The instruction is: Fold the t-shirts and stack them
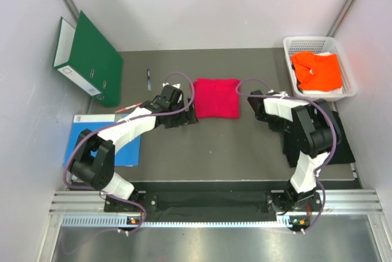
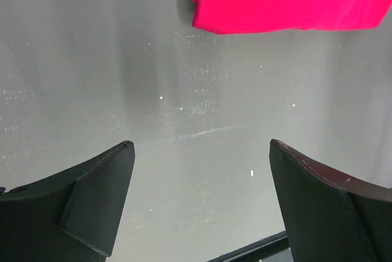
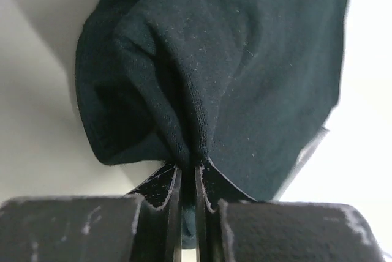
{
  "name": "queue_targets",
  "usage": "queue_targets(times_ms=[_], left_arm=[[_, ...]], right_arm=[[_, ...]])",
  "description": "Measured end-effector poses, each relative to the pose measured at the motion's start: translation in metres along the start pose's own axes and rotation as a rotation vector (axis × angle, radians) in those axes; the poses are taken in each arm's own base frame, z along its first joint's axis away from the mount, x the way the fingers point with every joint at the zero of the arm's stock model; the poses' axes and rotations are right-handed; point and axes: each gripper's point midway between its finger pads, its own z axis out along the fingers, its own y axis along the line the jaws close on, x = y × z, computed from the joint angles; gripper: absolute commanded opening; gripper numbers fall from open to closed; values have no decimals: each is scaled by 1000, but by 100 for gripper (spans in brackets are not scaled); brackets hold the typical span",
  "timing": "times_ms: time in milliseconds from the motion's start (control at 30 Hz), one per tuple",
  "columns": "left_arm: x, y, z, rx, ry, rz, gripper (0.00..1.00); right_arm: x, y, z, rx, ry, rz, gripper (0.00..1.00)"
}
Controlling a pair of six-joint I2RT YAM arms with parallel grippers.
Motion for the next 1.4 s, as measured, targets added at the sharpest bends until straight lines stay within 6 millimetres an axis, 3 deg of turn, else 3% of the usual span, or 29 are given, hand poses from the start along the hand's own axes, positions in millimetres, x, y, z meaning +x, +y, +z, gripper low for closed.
queue_targets(times_ms=[467, 600, 733, 767, 867, 933, 967, 1133, 1300, 1400], left_arm=[[3, 7, 7, -31, 12, 3, 95], [4, 9, 9, -41, 18, 4, 95], [4, 9, 9, -43, 16, 5, 97], [3, 9, 9, -44, 15, 6, 97], [3, 11, 9, -50, 11, 16, 98], [0, 14, 9, -67, -2, 25, 98], [-1, 16, 9, -78, -9, 28, 98], [-14, 25, 14, -108, -43, 34, 97], [-45, 26, 46, -121, -56, 6, 96], [-58, 23, 68, -107, -51, -2, 95]], right_arm=[[-10, 95, -87, -403, -99, -73, 0], [-19, 120, -105, -479, -101, -72, 6], [-27, 139, -118, -539, -101, -70, 50], [-28, 144, -122, -560, -100, -68, 68], [-38, 154, -137, -618, -121, -47, 87], [-43, 161, -145, -650, -144, -32, 93], [-44, 161, -149, -660, -153, -32, 99], [-55, 142, -178, -751, -236, 36, 99], [-82, 98, -217, -881, -375, 178, 100], [-93, 85, -221, -957, -416, 241, 100]])
